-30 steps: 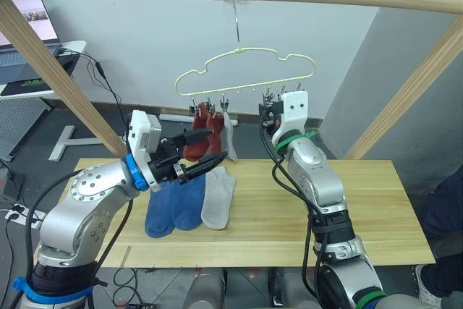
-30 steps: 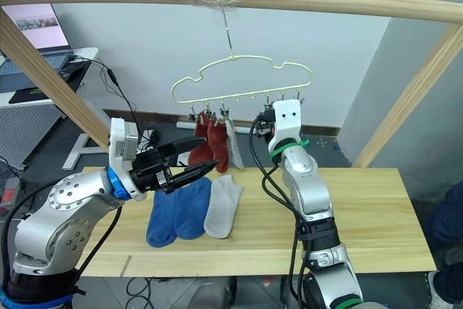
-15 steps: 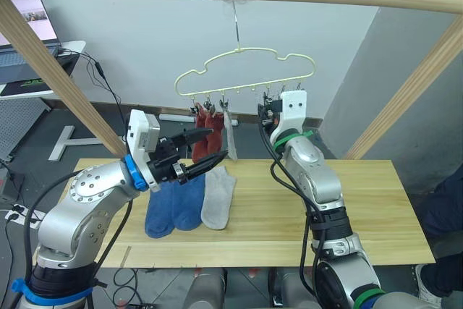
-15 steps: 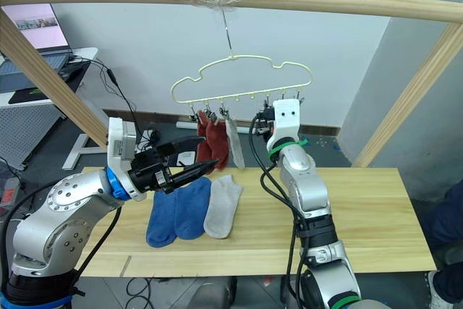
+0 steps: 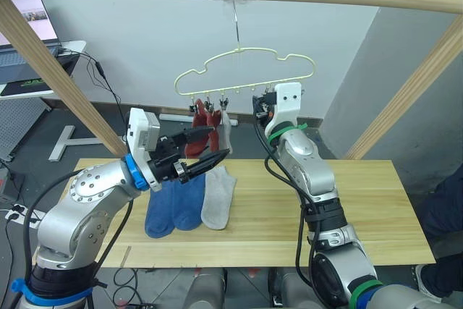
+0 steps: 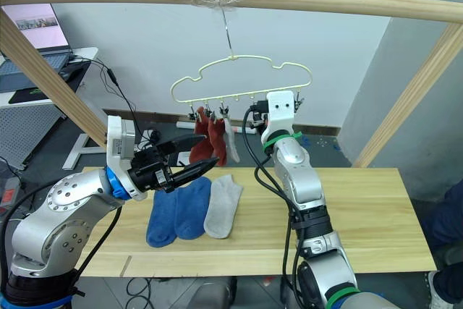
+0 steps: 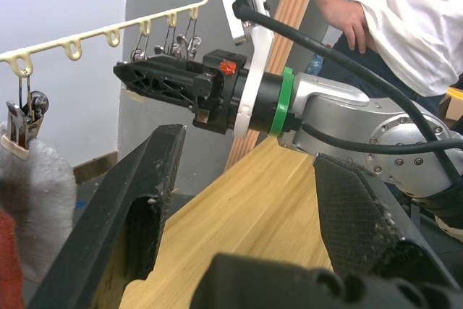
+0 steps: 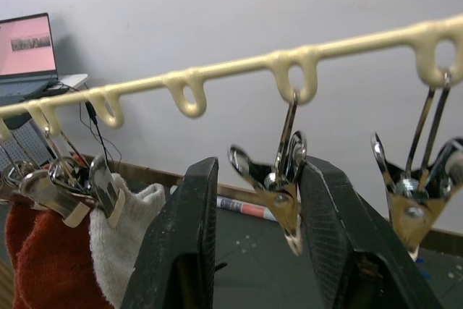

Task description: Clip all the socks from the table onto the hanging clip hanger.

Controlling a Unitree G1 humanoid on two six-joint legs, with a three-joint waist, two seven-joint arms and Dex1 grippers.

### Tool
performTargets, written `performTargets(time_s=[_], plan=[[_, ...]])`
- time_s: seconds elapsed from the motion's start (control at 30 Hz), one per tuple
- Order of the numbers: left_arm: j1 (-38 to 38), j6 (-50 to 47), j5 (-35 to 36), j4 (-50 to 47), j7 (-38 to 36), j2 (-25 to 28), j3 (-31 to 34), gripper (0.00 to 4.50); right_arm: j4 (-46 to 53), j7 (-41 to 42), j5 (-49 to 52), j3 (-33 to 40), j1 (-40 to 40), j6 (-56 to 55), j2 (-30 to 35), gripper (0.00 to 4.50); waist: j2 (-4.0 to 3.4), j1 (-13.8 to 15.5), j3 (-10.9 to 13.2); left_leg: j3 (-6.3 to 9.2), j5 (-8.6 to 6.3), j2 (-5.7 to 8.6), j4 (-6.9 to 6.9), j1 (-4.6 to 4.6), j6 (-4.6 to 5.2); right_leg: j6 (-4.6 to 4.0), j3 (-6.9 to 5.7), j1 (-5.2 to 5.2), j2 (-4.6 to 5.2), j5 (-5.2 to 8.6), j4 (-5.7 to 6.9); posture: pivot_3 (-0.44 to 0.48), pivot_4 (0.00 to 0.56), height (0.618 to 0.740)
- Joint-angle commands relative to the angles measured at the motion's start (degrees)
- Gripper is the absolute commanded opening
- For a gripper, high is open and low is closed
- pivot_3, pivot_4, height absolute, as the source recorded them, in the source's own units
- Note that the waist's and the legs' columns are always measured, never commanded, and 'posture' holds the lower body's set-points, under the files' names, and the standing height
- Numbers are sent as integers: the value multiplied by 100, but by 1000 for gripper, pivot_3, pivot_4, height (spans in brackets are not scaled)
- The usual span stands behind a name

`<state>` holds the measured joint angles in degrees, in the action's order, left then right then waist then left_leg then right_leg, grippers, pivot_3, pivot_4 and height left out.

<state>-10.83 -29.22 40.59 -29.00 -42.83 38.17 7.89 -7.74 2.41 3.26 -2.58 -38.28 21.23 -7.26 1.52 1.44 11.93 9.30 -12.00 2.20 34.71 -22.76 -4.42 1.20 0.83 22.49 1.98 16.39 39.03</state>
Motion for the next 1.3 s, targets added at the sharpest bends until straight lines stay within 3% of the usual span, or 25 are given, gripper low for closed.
performTargets(time_s=[0.03, 0.6, 0.87, 1.03, 1.2, 1.3], plan=[[-81, 13, 195, -306, 37, -22, 169, 3222, 97, -21, -43, -52, -148, -207, -2, 1696, 0, 0, 0, 0, 0, 0, 0, 0, 0, 0, 0, 0, 0, 0, 0, 223, 179, 740], [-163, 252, 112, -224, -76, -100, 176, 3222, 26, -40, -47, -17, -178, -259, -2, 1696, -5, 0, 3, 0, 0, 0, -5, -1, 0, -1, 0, 2, 0, 1, -2, 222, 184, 740], [-191, 329, 102, -156, -47, -122, 169, 3222, 27, -41, -22, 31, -181, -305, 12, 31, -7, 0, 4, -1, 0, 0, -10, -2, 0, 0, 1, 6, 0, 1, -2, 220, 186, 740], [-184, 286, 54, -132, 65, -155, 135, 3222, 70, -22, -6, 44, -166, -281, 44, 11, -7, 0, 5, -2, 0, -1, -14, -2, 0, -1, 1, 9, 0, 1, -3, 220, 187, 740], [100, 387, -1194, 401, 536, 8, -314, 3222, 361, 499, 156, -27, -143, 111, 405, 11, -17, -2, 10, -3, 0, 0, -18, -1, 0, 0, 2, 11, -2, 1, -3, 206, 193, 740], [375, 542, -1827, 1052, 741, -185, -774, 3389, 900, 1138, 585, 48, -107, 867, 882, 2, -39, -4, 24, -9, 0, 5, -21, -1, 3, 1, 6, 11, -5, 2, -4, 176, 201, 740]])
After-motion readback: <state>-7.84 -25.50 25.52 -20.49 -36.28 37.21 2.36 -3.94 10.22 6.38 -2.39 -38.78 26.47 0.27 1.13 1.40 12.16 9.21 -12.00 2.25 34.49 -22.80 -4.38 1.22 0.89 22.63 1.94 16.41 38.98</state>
